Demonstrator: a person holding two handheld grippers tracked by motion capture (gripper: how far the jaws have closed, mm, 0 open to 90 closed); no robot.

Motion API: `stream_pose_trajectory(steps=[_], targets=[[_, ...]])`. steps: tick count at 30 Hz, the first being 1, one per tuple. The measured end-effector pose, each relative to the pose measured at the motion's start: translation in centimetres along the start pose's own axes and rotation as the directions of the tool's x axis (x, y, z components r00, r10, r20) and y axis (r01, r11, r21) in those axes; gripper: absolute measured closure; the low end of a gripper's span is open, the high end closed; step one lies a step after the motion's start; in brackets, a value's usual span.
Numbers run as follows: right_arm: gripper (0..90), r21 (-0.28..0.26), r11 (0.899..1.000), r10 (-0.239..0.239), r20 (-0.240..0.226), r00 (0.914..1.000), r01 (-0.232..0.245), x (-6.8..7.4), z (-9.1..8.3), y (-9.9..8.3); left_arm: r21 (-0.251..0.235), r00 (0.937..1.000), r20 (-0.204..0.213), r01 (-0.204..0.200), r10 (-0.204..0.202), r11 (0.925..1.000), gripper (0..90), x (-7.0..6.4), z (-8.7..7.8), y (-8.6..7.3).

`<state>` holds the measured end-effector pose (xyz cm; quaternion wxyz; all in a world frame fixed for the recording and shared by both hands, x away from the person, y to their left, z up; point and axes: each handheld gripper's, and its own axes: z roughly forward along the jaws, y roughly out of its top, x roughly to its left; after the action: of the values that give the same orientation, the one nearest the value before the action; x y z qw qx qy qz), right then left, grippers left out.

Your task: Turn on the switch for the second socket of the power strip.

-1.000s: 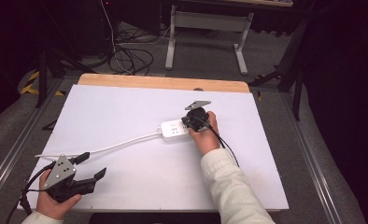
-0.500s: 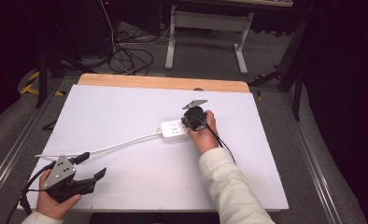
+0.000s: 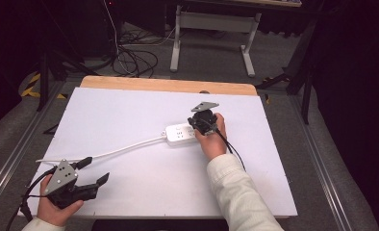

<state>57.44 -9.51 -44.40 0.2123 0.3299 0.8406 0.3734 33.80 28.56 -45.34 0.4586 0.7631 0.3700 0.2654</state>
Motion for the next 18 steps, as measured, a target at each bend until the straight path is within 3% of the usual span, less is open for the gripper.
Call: stream_pose_trajectory(steps=[10, 18], targets=[[90.0, -0.078, 0.997, 0.002, -0.035, 0.9994, -0.005, 0.0, -2.5, 0.7, 0.0, 1.0, -0.003, -0.004, 0.004, 1.0, 23.9, -0.1, 0.0, 0.0], [90.0, -0.095, 0.996, -0.004, -0.044, 0.999, 0.0, 0.2, -3.2, 1.1, 0.001, 1.0, -0.001, 0.001, -0.001, 1.0, 23.9, 0.0, 0.1, 0.0]])
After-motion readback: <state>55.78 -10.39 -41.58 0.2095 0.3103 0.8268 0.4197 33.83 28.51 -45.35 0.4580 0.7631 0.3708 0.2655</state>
